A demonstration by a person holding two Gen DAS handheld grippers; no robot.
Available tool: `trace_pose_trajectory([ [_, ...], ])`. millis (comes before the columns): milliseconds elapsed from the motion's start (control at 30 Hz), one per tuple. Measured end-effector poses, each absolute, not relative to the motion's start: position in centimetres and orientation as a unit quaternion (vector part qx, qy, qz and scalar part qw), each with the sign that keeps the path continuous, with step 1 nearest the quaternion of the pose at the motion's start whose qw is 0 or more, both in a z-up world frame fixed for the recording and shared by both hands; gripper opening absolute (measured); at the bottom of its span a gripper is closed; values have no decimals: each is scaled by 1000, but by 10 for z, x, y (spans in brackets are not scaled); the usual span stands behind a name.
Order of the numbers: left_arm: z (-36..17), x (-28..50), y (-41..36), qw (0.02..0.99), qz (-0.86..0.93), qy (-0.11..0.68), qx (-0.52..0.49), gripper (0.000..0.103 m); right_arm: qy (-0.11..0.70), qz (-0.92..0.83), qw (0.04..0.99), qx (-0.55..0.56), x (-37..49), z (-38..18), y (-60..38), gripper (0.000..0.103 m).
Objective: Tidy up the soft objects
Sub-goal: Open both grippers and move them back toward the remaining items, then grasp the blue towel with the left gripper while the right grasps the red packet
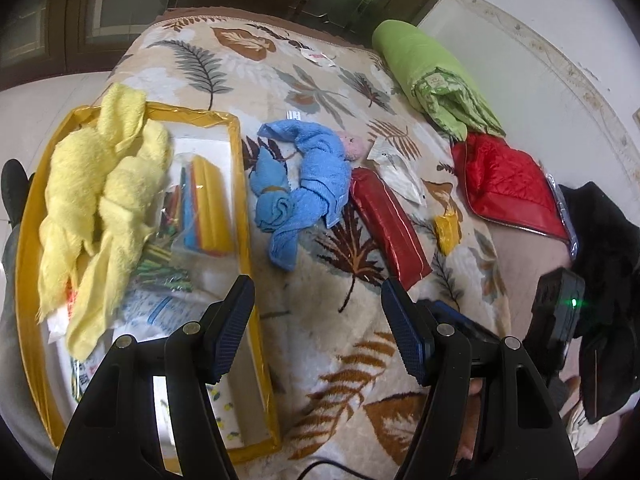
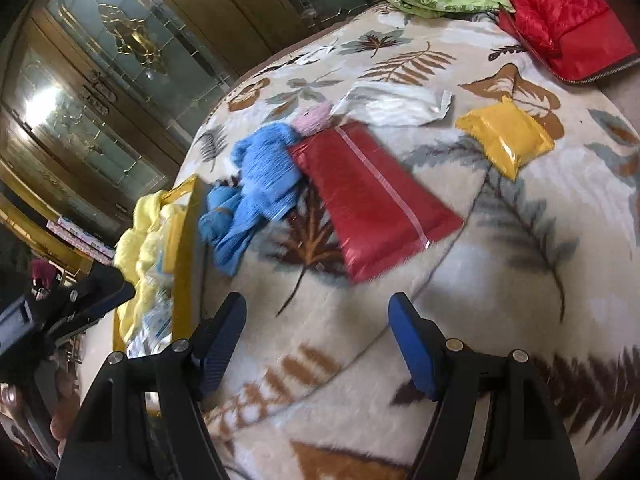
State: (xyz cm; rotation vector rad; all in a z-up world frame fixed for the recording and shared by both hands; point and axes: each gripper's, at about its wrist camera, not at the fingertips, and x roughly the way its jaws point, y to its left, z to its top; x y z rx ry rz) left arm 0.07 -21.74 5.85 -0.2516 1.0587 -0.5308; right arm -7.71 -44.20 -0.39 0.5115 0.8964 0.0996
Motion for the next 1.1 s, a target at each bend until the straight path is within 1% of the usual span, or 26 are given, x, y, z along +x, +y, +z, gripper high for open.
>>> trace_pose_trajectory([
  [233, 51, 13, -224, 820, -247, 503, -117, 66, 440, 35, 869, 224, -34, -2, -465, 74],
  [500, 45, 28, -223, 814, -255, 506, -126, 66, 474, 44, 855, 207, 10, -21, -479, 74],
  [600, 43, 32, -220, 812, -255, 509, -129, 66, 483, 46, 852, 195, 20, -26, -473, 74],
  [667, 43, 35, -220, 811, -254, 511, -128, 66, 483, 45, 853, 194, 23, -27, -469, 77],
  [800, 46, 43, -229, 814, -252, 514, -101, 66, 479, 19, 856, 194, 19, -26, -459, 77],
  [900, 47, 52, -242, 815, -259, 513, -77, 66, 483, -3, 858, 174, 11, -27, -446, 73],
  [933, 46, 56, -247, 815, -260, 513, -69, 66, 483, -14, 860, 164, 7, -26, -441, 69],
  [1000, 42, 66, -258, 812, -262, 518, -57, 66, 483, -27, 862, 152, 0, -25, -435, 64],
  [1100, 35, 85, -281, 811, -262, 522, -32, 66, 482, -42, 859, 166, -11, -22, -437, 55],
])
